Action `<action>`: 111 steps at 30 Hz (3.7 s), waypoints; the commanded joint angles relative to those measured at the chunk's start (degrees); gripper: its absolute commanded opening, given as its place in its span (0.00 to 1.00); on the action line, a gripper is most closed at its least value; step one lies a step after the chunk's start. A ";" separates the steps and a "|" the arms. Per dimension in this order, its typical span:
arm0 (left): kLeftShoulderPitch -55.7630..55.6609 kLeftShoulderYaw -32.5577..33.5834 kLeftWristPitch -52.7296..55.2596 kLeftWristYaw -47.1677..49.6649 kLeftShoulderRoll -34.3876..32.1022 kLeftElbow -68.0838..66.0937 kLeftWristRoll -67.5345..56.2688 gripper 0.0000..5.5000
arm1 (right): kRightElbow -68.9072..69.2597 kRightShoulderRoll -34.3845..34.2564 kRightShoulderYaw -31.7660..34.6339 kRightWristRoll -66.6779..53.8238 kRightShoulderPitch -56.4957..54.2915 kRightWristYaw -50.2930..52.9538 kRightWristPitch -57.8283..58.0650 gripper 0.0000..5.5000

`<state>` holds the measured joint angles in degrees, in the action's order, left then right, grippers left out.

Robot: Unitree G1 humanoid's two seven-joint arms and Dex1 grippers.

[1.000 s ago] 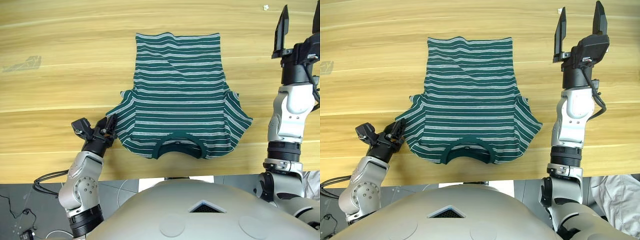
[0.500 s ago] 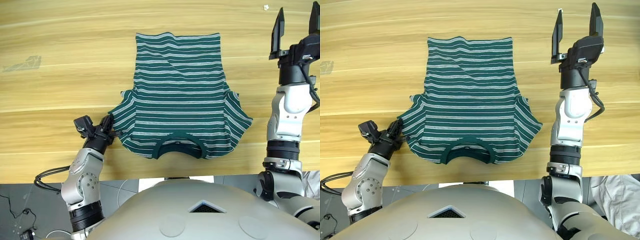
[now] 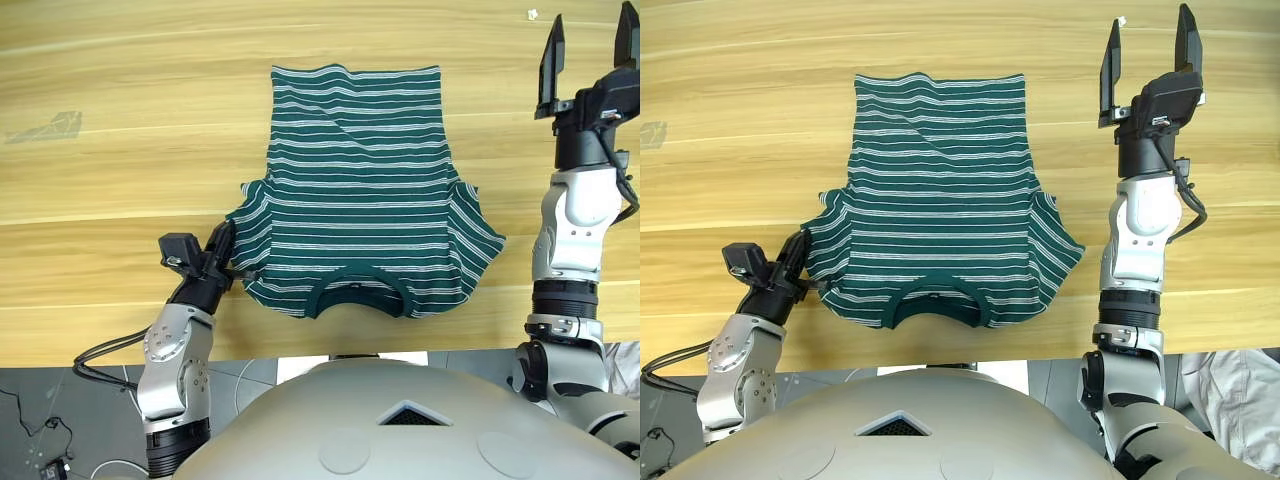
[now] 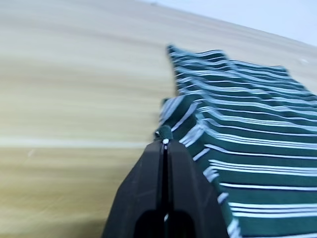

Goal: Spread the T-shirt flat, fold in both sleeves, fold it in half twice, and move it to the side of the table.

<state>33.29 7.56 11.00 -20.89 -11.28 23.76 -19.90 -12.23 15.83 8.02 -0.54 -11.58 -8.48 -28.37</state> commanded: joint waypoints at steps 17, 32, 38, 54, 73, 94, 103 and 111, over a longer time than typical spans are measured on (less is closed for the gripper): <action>-1.79 -18.47 -8.04 -0.79 -3.37 -2.21 18.61 0.01 | -2.02 -0.36 -2.34 1.16 -1.45 -0.23 -0.90 0.60; -0.22 -24.73 -10.32 -5.10 -7.17 1.95 18.75 0.22 | -2.36 -0.14 -3.01 1.77 -1.16 0.03 -1.17 0.60; 0.01 -25.64 -11.31 -4.73 -6.89 2.97 17.77 0.22 | -2.17 0.10 -3.56 0.04 -0.61 -2.01 -0.37 0.60; -6.61 9.87 -10.24 11.04 -0.02 8.71 -9.08 0.22 | 14.24 21.84 3.22 -30.63 33.93 -43.09 39.24 0.60; -2.48 2.80 -11.97 9.89 4.74 6.40 -1.01 0.22 | 13.79 21.25 0.97 -26.56 30.62 -40.45 51.12 0.33; -3.12 0.90 -13.85 8.86 5.38 3.02 1.17 0.22 | 27.56 20.69 0.08 -29.20 27.44 -43.55 48.23 0.00; -4.74 0.37 -12.86 8.26 4.38 1.57 1.79 0.22 | 31.51 18.16 -11.02 -22.35 24.51 -42.08 45.90 0.00; -5.46 -0.25 -12.69 7.67 4.33 0.77 2.16 0.22 | 27.09 15.05 -19.37 -13.44 23.57 -38.75 41.84 0.00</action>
<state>28.39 7.45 -2.27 -12.99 -6.61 24.93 -18.18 16.95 31.48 -9.47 -17.43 12.49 -48.67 15.68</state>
